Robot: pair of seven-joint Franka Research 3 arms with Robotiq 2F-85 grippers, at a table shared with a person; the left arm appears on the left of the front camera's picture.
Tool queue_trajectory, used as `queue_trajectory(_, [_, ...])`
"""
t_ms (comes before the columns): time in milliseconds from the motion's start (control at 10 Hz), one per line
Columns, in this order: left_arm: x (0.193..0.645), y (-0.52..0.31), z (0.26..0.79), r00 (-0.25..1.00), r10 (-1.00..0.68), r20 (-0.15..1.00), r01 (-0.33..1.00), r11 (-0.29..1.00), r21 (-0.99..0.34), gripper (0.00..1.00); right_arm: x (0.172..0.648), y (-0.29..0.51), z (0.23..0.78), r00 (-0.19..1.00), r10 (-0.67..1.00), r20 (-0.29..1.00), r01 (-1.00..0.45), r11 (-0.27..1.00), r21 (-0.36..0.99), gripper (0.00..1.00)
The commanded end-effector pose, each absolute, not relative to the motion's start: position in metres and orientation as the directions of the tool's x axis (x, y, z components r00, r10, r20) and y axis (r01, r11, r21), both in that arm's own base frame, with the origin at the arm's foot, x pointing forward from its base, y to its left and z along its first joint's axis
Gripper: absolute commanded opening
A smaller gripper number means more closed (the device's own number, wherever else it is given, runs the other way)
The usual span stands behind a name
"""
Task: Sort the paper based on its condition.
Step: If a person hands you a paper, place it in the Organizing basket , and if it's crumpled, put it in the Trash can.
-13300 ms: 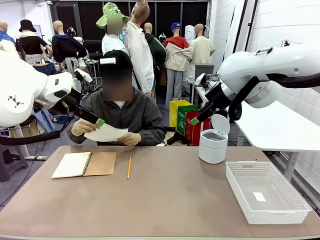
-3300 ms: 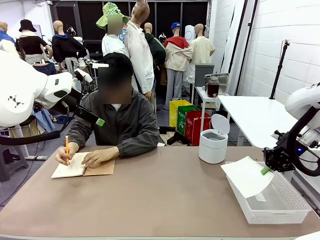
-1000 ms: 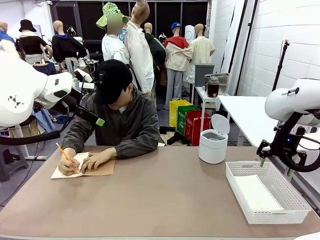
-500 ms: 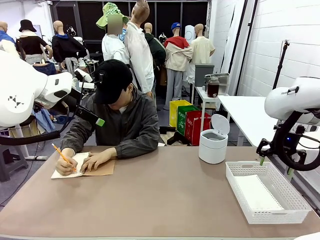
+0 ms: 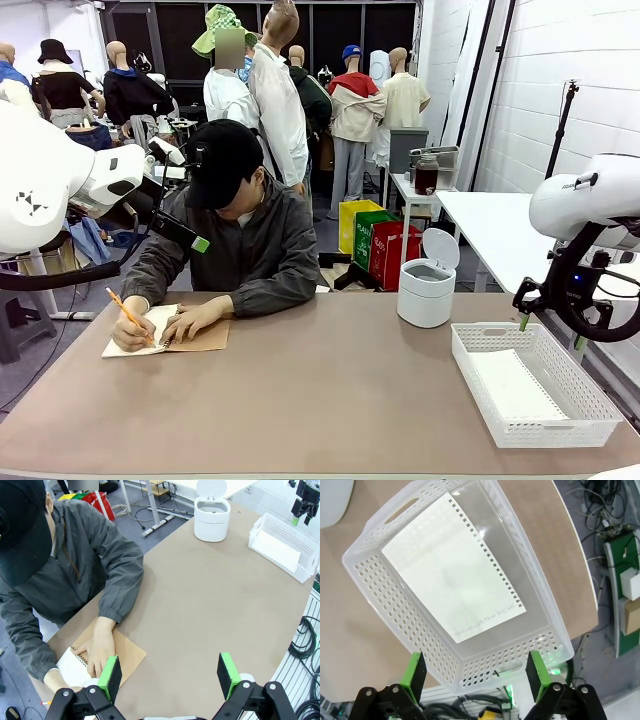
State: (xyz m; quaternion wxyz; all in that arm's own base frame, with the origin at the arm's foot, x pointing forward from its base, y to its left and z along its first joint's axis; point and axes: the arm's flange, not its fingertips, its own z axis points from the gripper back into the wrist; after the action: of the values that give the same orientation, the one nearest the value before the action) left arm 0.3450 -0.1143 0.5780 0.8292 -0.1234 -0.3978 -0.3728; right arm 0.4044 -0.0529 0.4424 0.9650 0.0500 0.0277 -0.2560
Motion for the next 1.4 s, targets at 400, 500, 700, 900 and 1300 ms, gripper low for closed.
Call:
queue_trajectory(400, [0.345,-0.113,0.579,0.411,-0.519,0.749,0.719,0.69,0.084,1.0,0.403,-0.053,0.44,0.868,-0.488,-0.085,0.495,0.865,0.08,1.0])
queue_trajectory(500, [0.345,-0.113,0.579,0.411,-0.519,0.749,0.719,0.69,0.084,1.0,0.403,-0.053,0.44,0.868,-0.488,-0.085,0.495,0.865,0.08,1.0])
queue_trajectory(700, [0.345,-0.113,0.579,0.411,-0.519,0.749,0.719,0.69,0.084,1.0,0.396,-0.045,0.457,0.886,-0.461,-0.052,0.462,0.865,0.196,1.0])
queue_trajectory(900, [0.345,-0.113,0.579,0.411,-0.519,0.749,0.719,0.69,0.084,1.0,0.394,-0.019,0.489,0.942,-0.334,0.036,0.313,0.911,0.268,1.0])
queue_trajectory(1300, [0.345,-0.113,0.579,0.411,-0.519,0.749,0.719,0.69,0.084,1.0,0.399,0.053,0.544,0.973,0.012,0.233,-0.083,0.951,0.297,1.0])
